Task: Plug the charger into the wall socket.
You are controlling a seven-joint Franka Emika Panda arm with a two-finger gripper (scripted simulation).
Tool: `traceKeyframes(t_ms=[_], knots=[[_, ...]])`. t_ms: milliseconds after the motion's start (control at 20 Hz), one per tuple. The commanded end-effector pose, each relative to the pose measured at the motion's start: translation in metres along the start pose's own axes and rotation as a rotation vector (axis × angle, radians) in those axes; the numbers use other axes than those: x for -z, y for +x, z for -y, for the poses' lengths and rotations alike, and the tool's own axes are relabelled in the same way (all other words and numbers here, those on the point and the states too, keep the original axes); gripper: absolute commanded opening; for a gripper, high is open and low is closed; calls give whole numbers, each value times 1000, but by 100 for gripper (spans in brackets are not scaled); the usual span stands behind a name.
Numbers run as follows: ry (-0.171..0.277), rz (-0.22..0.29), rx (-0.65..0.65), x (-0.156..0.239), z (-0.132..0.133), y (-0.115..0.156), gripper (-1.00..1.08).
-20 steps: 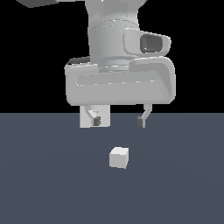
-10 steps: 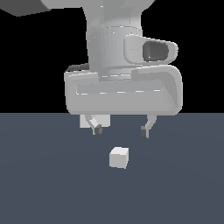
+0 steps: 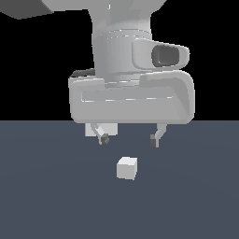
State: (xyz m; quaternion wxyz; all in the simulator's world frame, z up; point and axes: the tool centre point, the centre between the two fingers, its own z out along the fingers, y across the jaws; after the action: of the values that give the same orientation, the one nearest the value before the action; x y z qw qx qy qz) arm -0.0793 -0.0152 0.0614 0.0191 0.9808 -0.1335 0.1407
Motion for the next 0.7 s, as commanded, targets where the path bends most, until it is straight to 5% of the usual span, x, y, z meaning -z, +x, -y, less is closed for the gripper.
traceKeyframes(t_ms=[0,650], knots=[[0,0,0,-2,0,-1,100],[1,1,-1,-44,0,-14,100]])
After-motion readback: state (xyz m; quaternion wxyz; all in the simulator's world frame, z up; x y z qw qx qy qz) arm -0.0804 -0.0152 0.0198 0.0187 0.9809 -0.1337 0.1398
